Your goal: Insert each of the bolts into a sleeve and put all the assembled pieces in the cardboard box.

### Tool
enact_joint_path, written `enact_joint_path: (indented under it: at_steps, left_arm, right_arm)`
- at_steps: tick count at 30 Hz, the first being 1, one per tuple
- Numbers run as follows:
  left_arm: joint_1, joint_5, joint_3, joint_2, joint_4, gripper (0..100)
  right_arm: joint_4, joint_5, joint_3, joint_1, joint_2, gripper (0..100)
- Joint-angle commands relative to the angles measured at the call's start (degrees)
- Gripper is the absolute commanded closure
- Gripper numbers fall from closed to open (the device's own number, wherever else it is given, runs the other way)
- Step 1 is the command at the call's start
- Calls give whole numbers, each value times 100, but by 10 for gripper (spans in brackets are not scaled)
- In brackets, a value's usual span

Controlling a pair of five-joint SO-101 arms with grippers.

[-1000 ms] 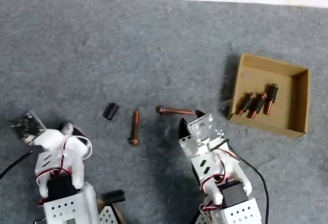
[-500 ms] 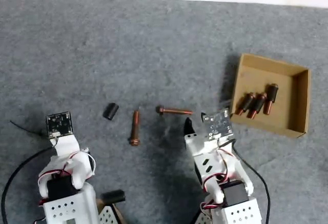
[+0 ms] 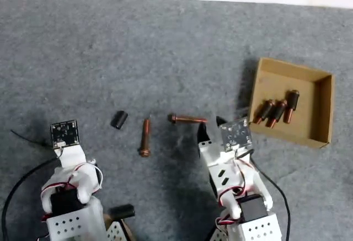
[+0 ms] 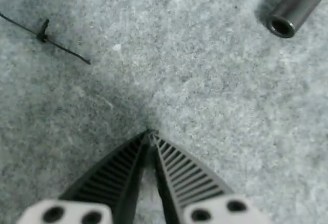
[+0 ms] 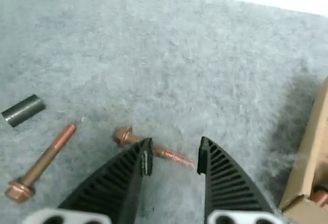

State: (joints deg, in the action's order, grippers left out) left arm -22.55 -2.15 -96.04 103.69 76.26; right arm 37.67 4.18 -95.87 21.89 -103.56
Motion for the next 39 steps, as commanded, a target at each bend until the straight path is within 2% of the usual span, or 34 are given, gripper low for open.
enact_joint_path:
  at_steps: [1,9,39]
  left_arm:
    - [-84,35,-110,57,35,993]
    - [-66,35,-110,57,35,993]
    - [119,35,-110,57,35,993]
  right_arm:
    - [-215,-44,-400,-75,-57,865]
    - [-699,-44,-585,-75,-48,865]
    - [-681,-44,-620,-75,-4,865]
